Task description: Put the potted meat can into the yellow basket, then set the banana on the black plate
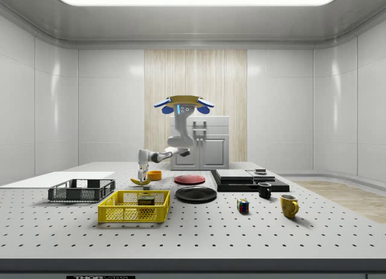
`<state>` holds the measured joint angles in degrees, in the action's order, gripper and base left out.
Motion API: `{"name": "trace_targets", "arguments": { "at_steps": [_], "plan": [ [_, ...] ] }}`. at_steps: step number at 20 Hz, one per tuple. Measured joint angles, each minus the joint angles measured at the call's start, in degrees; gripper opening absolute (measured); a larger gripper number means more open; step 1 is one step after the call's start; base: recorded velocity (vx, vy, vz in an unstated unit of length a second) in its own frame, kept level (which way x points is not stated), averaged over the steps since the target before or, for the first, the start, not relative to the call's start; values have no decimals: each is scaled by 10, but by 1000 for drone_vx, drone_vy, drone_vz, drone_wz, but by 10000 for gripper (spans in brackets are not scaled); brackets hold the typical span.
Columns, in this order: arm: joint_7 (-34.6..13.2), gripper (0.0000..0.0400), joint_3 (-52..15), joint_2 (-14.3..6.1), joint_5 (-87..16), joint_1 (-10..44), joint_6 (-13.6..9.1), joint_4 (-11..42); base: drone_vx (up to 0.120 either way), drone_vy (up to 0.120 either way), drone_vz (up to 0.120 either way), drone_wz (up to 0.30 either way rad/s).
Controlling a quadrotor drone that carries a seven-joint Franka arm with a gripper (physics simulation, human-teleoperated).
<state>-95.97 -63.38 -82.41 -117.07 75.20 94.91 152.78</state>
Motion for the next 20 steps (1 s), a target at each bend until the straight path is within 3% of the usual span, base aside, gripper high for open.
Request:
{"name": "trace_targets", "arguments": {
  "at_steps": [10,13,15,17,20],
  "plan": [
    [2,400,27,7,-26,7,14,-18,0,0,0,0],
    [3,279,31,8,-29,8,14,-20,0,0,0,0],
    [3,228,32,9,-31,7,14,-21,0,0,0,0],
    [3,200,33,10,-32,7,14,-21,0,0,0,0],
    [-2,198,33,11,-35,7,13,-21,0,0,0,0]
  ]
}}
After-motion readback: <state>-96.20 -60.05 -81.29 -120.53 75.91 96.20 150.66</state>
